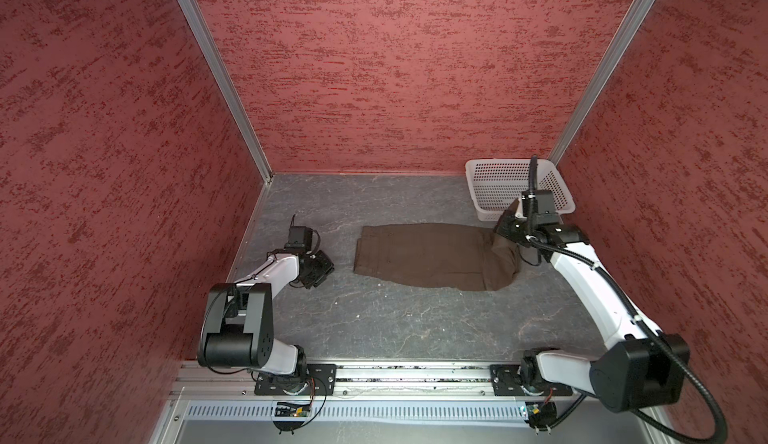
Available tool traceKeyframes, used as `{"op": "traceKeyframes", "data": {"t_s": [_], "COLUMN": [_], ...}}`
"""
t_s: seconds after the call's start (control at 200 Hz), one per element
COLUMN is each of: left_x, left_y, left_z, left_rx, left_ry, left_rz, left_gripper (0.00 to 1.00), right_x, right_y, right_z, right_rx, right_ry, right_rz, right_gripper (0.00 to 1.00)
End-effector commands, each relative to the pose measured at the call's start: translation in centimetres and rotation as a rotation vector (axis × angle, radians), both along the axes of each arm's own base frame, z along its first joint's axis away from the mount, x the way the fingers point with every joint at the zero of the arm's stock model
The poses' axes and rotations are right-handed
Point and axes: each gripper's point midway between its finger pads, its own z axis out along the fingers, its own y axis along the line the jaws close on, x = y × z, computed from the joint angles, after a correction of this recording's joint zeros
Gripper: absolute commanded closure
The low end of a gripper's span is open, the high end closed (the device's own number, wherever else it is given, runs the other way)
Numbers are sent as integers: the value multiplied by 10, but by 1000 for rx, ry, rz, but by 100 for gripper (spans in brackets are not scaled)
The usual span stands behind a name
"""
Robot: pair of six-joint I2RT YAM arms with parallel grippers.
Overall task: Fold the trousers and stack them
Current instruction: 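Lay the lifted part over the bundle with the right gripper while the left gripper holds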
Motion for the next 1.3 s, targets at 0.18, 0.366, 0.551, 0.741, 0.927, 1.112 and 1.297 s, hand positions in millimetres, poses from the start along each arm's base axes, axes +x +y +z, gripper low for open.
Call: {"op": "traceKeyframes", "data": {"t_s": [0.18,0.366,0.551,0.741,0.927,1.112,1.297], "left_x": [25,22,19,17,16,17,14], "left_y": [-36,-46,-60,-75,-86,-87,-86], "left_z": [-6,-17,-24,-34,-40,-40,-39], "left_rx": [-28,-57,-68,-76,-77,-69,-61], "left_ry": [-38,-20,-4,16,32,35,41], "left_rz": [-78,-82,-103,-125,-145,-149,-152], "left_gripper": [70,71,71,72,73,73,73], "right_x": [11,11,12,5,0,-11,-17], "right_y": [122,202,259,295,311,333,352], "right_z": [23,10,-5,-32,-34,-44,-71], "right_rx": [82,90,113,126,144,153,187], "right_ry": [-76,-54,-27,38,30,51,106], "right_rz": [211,373,478,550,576,624,661], "right_gripper": [100,100,100,100,100,100,65]}}
